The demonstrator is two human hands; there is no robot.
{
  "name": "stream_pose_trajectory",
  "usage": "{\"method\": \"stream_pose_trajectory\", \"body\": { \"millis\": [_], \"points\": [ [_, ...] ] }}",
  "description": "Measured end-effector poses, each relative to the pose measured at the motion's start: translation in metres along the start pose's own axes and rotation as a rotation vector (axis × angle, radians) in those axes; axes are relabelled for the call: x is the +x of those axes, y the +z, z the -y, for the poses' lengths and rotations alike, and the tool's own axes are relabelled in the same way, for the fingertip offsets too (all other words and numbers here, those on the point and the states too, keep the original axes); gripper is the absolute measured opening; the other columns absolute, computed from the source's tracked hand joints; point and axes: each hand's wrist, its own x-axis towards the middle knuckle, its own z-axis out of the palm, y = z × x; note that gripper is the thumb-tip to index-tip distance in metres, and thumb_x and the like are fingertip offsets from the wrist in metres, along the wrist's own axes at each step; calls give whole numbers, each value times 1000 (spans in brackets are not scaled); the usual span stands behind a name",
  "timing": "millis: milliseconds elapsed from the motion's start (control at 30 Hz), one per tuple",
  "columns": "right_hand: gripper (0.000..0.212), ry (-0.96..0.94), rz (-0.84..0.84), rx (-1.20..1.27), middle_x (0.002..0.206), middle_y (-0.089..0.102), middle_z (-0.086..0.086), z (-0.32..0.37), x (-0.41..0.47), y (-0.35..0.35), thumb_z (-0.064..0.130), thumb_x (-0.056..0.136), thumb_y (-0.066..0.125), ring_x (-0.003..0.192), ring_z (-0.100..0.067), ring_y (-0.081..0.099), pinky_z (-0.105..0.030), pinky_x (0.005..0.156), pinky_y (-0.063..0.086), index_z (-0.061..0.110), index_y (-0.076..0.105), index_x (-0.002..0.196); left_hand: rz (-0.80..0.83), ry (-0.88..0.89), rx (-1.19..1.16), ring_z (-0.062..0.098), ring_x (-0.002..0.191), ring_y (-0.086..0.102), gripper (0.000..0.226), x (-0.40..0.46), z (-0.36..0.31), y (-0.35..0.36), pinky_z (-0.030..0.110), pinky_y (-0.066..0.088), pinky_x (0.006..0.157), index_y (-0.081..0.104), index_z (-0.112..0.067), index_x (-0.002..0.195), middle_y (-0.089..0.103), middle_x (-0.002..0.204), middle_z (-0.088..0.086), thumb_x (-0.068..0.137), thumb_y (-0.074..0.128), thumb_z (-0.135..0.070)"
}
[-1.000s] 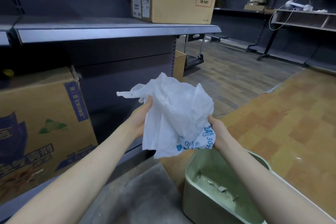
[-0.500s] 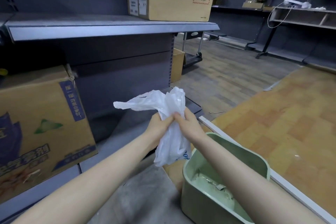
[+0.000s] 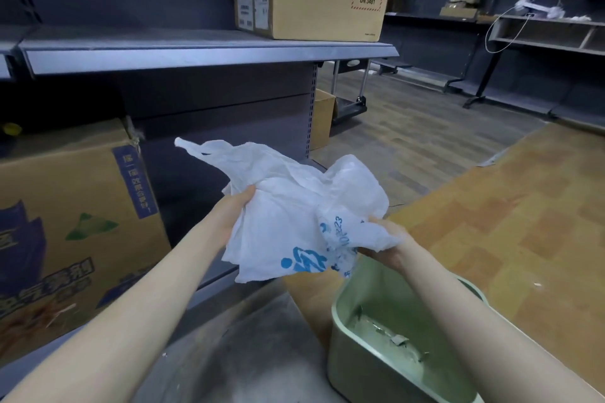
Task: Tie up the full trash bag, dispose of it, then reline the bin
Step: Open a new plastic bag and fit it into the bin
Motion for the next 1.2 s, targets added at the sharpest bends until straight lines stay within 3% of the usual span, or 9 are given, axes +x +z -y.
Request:
{"method": "stream_pose_trajectory", "body": {
  "millis": [100,233,400,533,600,733,867,1033,1200],
  "points": [
    [78,-354,-254,-198,150,32,-5,10,-13,6,45,90,56,136,-26,37,-38,104,37,8,19,148,40,67,127,21,95,65,20,-8,-14,8,33,50,74,62,-17,111,67,109,5,98,51,-26],
    [105,-811,-65,-607,160,3,5,21,-45,34,55,74,68,148,-14,3,-43,120,10,22,6,152,192,209,440,20,89,69,17,-27,-45,23,31,52,73,66,-16,99,72,100,4,94,54,-27],
    [128,-847,-26,-932,160,4,9,32,-41,41,53,59,82,148,-16,-2,-53,118,0,25,-2,152,409,397,781,21,98,70,29,-54,-101,36,34,55,87,66,-9,112,72,108,5,93,53,-26],
    [63,-712,113,-923,108,71,-1,34,-21,20,38,54,84,102,-17,65,-44,91,50,14,65,110,389,478,994,19,103,68,24,-62,-148,35,39,49,96,69,-18,107,72,110,0,95,53,-32],
    [25,-700,154,-910,59,61,3,32,-16,12,19,63,84,57,-8,56,-28,55,42,10,61,60,279,511,1061,13,108,63,26,-59,-166,28,39,43,104,68,-32,106,69,114,-9,87,55,-45],
    [48,-758,118,-825,45,37,11,33,-17,6,13,68,79,52,-11,30,-30,55,22,22,41,42,195,443,1143,12,102,65,23,-57,-178,18,35,48,96,64,-33,112,70,111,-9,95,50,-39],
    [26,-628,348,-872,93,71,-2,48,-36,-1,25,63,85,84,-13,63,-38,75,52,22,69,84,237,463,1200,-2,94,66,21,-66,-177,20,26,48,87,64,-41,109,70,103,-22,95,48,-45],
    [136,-743,403,-659,144,32,20,86,-61,10,74,31,78,134,2,29,-23,104,28,29,23,147,323,638,1184,-17,88,60,18,-73,-178,43,11,47,73,68,-37,105,69,102,-24,93,54,-38],
    [45,-769,585,-677,118,67,8,97,-86,41,13,79,75,104,-5,65,-21,86,54,22,58,120,315,991,971,12,74,58,21,-58,-164,83,28,46,70,70,1,85,66,80,12,87,65,-20]
  ]
}}
